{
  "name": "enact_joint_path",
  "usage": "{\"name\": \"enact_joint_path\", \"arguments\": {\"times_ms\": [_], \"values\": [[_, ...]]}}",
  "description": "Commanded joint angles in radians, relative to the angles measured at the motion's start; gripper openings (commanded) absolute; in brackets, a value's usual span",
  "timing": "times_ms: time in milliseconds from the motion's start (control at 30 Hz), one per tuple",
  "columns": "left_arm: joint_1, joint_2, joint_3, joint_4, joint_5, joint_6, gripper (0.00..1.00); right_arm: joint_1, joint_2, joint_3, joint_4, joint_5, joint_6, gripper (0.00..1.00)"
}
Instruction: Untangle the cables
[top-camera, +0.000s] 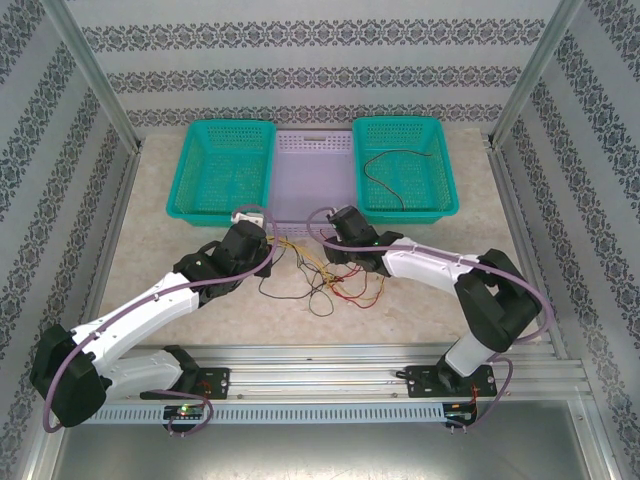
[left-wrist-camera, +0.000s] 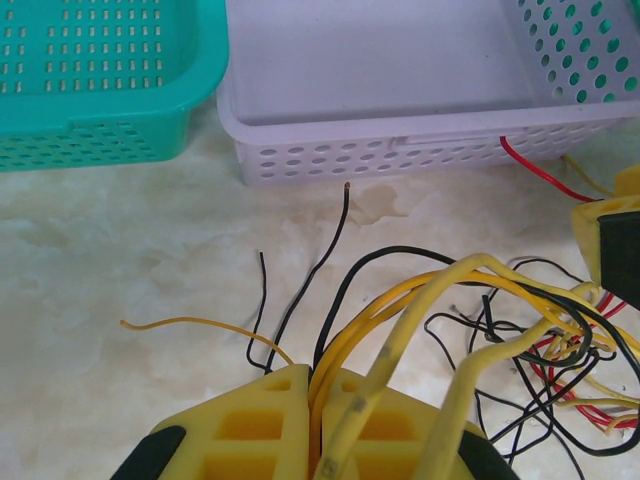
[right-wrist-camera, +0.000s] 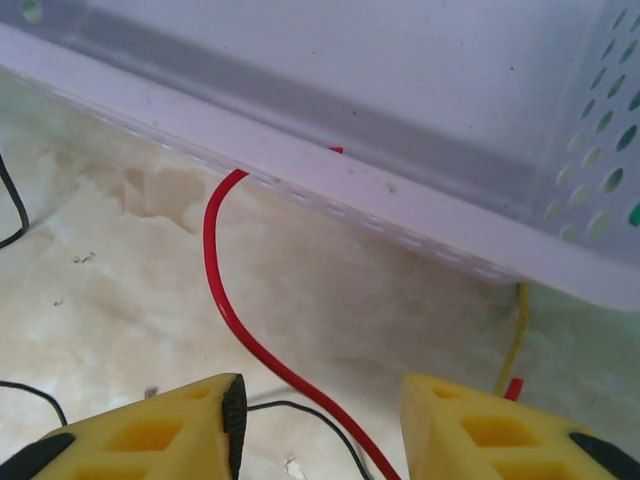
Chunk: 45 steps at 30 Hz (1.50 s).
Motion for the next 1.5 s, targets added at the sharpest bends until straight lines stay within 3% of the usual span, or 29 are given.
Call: {"name": "enact_joint_path", "arguments": {"times_ms": [0, 167, 267, 367, 600, 800, 967, 1133, 1467], "values": [[-0.018, -0.031, -0.004, 0.018, -0.022, 0.023, 0.0, 0.009, 0.029, 0.018, 0.014, 0.03, -0.016, 0.4], [-0.021, -0.043, 0.001, 0.016, -0.015, 0.02, 0.0, 0.006, 0.042, 0.013, 0.017, 0.028, -0.018, 0.31], [-0.022, -0.039, 0.008, 0.008, -0.015, 0.021, 0.0, -0.001, 0.025, 0.017, 0.003, 0.029, -0.014, 0.11], [-0.022, -0.036, 0.01, -0.005, -0.022, 0.018, 0.0, -0.005, -0.053, -0.001, -0.012, 0.053, -0.01, 0.0], [-0.024, -0.026, 0.005, -0.04, -0.055, 0.007, 0.0, -0.062, -0.344, -0.053, -0.097, 0.104, 0.0, 0.0], [-0.024, 0.007, 0.021, -0.069, -0.071, -0.002, 0.0, -0.097, -0.559, -0.072, -0.151, 0.036, 0.019, 0.0], [-0.024, 0.04, 0.036, -0.079, -0.071, -0.001, 0.0, -0.105, -0.623, -0.051, -0.19, -0.038, 0.027, 0.0], [-0.024, 0.031, 0.035, -0.096, -0.101, -0.002, 0.0, -0.112, -0.733, -0.02, -0.208, 0.025, 0.053, 0.0], [-0.018, 0.09, 0.119, -0.258, -0.296, -0.068, 0.0, -0.127, -0.855, 0.03, -0.246, 0.343, 0.04, 0.0]]}}
